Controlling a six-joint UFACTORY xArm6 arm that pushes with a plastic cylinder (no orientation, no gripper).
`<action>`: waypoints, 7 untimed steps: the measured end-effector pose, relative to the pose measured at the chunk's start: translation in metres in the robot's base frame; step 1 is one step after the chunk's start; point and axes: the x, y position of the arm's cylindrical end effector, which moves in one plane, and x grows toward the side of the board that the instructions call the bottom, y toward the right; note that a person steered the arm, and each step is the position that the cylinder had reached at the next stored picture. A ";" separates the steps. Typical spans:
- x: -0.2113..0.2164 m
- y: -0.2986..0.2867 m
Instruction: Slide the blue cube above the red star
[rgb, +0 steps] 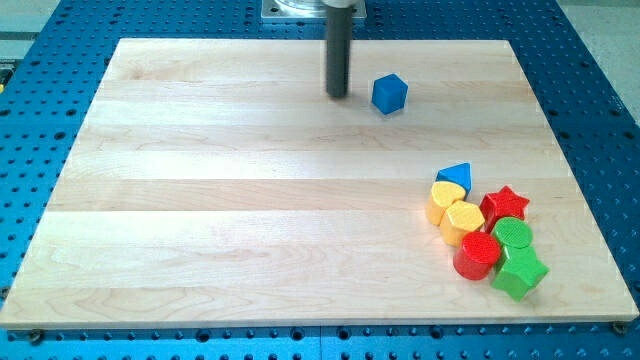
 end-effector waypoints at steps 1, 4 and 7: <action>0.028 0.080; -0.010 0.130; 0.040 0.117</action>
